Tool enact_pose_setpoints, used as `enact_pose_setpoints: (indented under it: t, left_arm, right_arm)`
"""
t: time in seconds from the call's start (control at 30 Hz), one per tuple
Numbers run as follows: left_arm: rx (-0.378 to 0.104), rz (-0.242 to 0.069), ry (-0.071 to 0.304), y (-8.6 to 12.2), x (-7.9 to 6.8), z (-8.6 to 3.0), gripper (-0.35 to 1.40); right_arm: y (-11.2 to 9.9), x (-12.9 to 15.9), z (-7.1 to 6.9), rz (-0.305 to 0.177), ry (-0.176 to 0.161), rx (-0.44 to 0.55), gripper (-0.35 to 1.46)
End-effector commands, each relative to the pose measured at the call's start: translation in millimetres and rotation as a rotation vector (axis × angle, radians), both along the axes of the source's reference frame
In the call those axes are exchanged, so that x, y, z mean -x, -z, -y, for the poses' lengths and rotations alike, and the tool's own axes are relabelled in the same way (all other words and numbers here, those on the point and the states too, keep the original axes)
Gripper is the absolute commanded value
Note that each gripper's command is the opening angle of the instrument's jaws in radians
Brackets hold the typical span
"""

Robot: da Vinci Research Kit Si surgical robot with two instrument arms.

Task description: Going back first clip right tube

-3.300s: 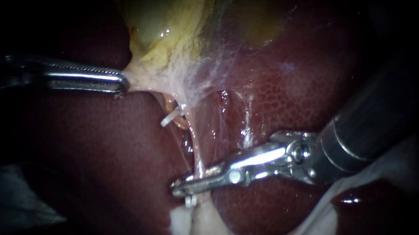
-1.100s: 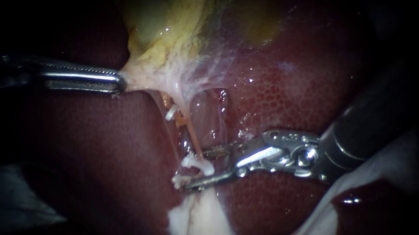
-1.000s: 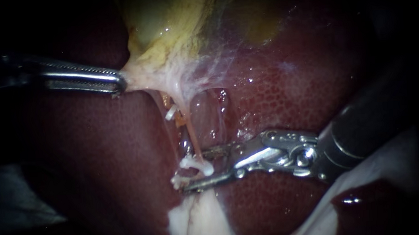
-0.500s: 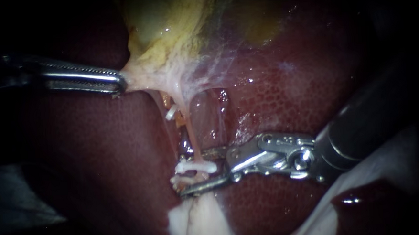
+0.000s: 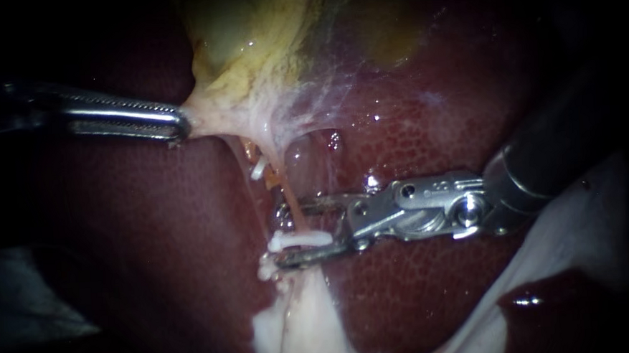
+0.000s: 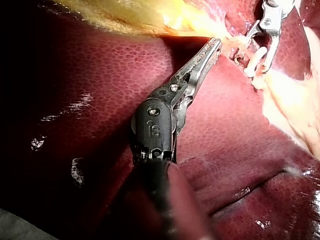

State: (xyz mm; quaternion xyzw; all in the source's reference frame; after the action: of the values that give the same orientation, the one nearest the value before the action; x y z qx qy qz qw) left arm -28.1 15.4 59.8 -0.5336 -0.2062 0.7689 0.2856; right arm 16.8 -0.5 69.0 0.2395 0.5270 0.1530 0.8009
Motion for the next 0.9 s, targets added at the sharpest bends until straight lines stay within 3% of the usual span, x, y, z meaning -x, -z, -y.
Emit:
enact_pose_setpoints:
  t: [0.03,0.13,0.2,0.37,0.53,0.73,0.9]
  left_arm:
    - [0.000,0.002,-0.001,0.1,-0.1,0.0,-0.35]
    - [-0.001,0.002,-0.002,0.2,-0.2,0.0,-0.35]
    - [-0.001,0.003,-0.003,0.2,-0.3,-0.1,-0.35]
    - [-0.001,0.003,-0.003,0.1,-0.4,-0.1,-0.35]
    - [-0.001,0.003,-0.003,0.1,-0.4,-0.1,-0.35]
    - [-0.001,0.003,-0.004,-0.2,-0.4,-0.2,-0.35]
    - [0.003,0.001,-0.002,-0.8,-0.2,0.0,-0.35]
  right_arm:
    - [0.2,0.4,-0.2,0.005,0.014,0.015,0.50]
    - [1.3,2.0,-0.7,0.022,0.074,0.100,0.50]
    - [2.7,3.5,-1.6,0.050,0.089,0.142,0.50]
    - [6.5,6.6,-3.8,0.087,0.054,0.214,0.50]
    - [9.6,8.8,-5.0,0.089,0.058,0.216,0.50]
    - [10.7,9.9,-5.0,0.055,0.091,0.189,0.49]
    - [10.8,10.2,-5.0,0.053,0.093,0.189,0.50]
